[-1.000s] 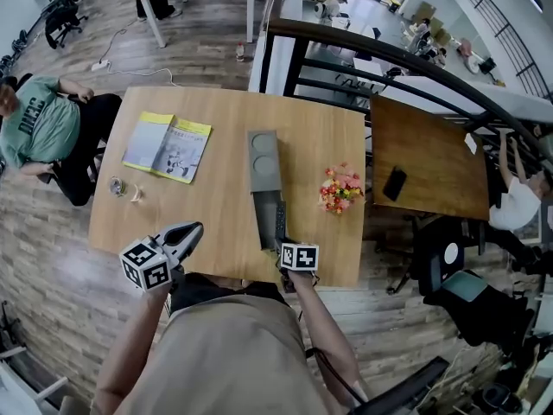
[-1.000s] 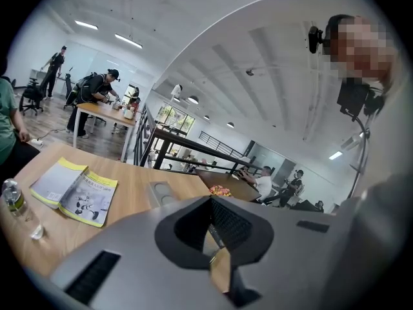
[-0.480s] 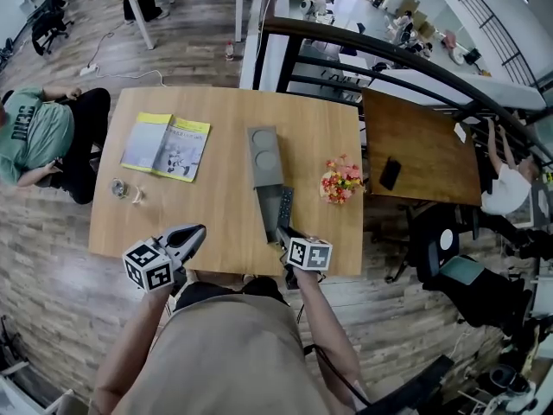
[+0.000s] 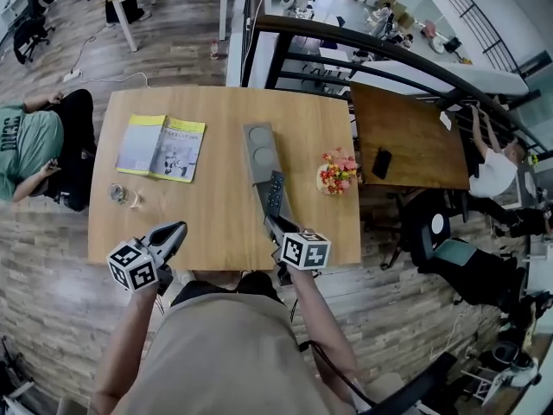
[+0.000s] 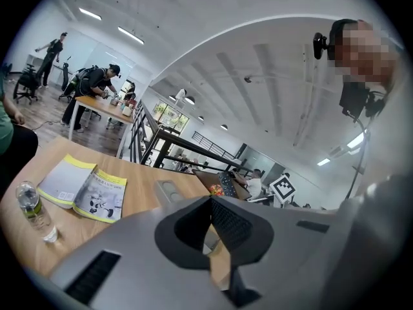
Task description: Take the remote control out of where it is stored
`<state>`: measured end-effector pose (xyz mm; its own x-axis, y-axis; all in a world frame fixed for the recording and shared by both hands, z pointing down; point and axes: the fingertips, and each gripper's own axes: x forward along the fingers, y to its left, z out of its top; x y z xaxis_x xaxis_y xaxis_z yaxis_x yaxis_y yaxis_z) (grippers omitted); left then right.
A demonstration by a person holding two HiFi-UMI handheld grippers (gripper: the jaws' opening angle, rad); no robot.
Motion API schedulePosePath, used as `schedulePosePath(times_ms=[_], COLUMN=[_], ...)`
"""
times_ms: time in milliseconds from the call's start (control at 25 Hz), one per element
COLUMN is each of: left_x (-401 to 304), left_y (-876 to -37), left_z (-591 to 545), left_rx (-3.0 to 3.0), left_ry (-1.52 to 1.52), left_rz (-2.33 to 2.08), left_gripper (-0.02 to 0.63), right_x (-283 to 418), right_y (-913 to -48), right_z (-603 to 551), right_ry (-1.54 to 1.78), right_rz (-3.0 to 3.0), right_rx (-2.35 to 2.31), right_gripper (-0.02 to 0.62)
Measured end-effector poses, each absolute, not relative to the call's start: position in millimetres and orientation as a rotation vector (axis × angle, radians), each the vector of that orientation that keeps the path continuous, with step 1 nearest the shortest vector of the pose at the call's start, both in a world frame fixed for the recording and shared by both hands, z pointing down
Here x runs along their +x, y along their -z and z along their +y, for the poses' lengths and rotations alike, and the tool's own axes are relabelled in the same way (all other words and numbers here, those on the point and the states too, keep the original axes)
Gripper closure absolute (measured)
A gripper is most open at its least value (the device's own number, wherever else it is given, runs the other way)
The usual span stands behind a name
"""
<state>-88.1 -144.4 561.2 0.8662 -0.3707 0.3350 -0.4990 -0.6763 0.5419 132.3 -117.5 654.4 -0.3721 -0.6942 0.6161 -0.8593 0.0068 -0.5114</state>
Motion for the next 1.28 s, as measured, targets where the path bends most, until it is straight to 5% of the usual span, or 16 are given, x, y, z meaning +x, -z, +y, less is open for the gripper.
schedulePosePath(times_ms=[1280], left_x=[-181.0], left_y=[-543.4], left_z=[-221.5], left_rx=[2.44], left_ry=[-0.153], left_rz=[-0.598], left_gripper=[0.603], right_x=[47.5], right_y=[-559.2], right_z=[-175.1], right_ry=[-1.049], right_rz=[-2.193], right_rx=[1.742], right_gripper=[0.5])
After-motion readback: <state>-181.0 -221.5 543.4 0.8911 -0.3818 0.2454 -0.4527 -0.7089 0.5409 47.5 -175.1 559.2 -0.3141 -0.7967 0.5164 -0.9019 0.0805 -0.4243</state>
